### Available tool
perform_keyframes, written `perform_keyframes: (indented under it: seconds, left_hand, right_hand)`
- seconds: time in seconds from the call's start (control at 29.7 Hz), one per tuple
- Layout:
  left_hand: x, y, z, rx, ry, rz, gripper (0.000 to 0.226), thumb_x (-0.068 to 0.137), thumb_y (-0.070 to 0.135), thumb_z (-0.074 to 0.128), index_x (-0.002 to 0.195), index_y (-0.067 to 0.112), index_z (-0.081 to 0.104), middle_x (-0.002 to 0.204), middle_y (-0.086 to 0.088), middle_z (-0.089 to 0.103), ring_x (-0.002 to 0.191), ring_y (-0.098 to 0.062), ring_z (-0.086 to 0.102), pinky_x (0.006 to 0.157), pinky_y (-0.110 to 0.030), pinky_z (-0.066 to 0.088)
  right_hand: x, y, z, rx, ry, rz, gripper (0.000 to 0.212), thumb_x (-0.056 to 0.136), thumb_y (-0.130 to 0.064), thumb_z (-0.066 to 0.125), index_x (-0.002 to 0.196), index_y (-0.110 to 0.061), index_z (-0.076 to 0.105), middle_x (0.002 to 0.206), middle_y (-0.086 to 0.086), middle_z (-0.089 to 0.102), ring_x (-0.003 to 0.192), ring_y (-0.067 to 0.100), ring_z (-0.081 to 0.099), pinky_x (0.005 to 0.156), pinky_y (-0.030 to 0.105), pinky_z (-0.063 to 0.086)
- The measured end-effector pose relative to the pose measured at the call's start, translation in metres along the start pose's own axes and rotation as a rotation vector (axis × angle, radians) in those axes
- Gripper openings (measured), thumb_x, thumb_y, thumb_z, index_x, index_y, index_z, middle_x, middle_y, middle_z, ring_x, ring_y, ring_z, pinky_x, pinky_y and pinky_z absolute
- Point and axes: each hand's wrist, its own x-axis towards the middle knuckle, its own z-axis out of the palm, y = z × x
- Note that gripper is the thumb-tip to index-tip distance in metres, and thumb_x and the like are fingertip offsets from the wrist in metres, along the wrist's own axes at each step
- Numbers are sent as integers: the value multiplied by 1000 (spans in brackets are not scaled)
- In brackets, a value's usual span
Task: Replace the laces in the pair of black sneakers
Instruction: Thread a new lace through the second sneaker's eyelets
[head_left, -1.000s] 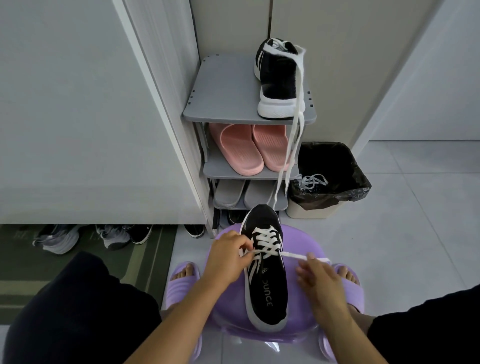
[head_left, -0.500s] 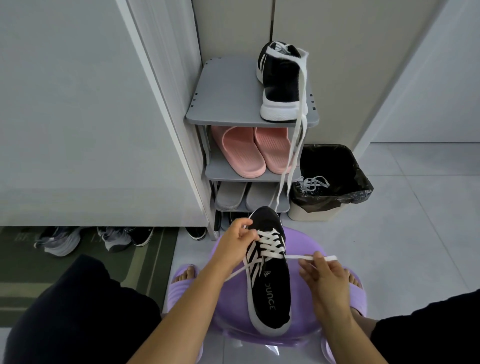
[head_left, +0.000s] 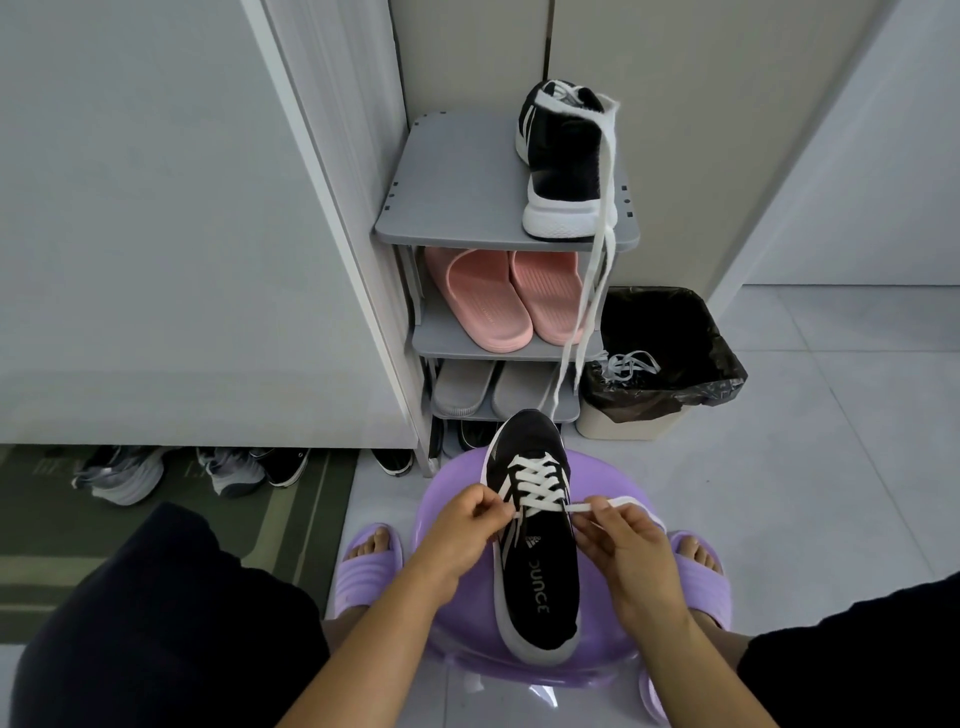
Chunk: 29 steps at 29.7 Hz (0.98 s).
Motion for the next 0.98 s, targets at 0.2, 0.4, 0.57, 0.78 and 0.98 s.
perform_keyframes:
  seconds: [0.2, 0.4, 0.57, 0.78, 0.98]
  left_hand:
    - [-9, 1, -4, -75, 27, 8, 11, 92, 9, 54, 81, 8, 54, 74, -2, 63, 64, -7, 57, 54, -6, 42]
    - [-5, -2, -7, 120, 169, 90, 5, 89, 14, 59, 85, 15, 58, 78, 7, 60, 70, -6, 54, 59, -3, 40]
    - [5, 35, 5, 337, 95, 300, 18, 93, 20, 54, 99, 12, 69, 94, 5, 62, 82, -3, 57, 68, -3, 38]
    - [12, 62, 43, 271, -373, 328, 22, 89, 18, 60, 111, 14, 63, 99, 3, 63, 97, -8, 57, 94, -24, 41]
    - [17, 63, 43, -103, -320, 196, 28, 93, 37, 49, 99, 16, 66, 95, 5, 67, 93, -9, 62, 93, -25, 42]
  right_hand:
    - [-3, -1, 5, -65, 7, -64, 15, 93, -3, 49, 81, 0, 57, 69, 10, 67, 58, 10, 66, 58, 18, 56]
    - [2, -10, 4, -87, 58, -139, 19, 93, -7, 50, 80, -9, 64, 79, 4, 70, 81, 18, 60, 76, 24, 50]
    - [0, -47, 22, -161, -52, -257, 17, 95, -13, 47, 93, -12, 64, 80, 5, 70, 78, 14, 66, 77, 24, 51]
    - [4, -98, 35, -133, -162, -368, 19, 97, -15, 44, 99, -12, 62, 74, 1, 72, 68, 9, 66, 63, 17, 53]
    - [12, -134, 30, -465, -220, -430, 27, 99, -16, 41, 86, -13, 64, 47, -4, 55, 41, 6, 43, 43, 17, 35]
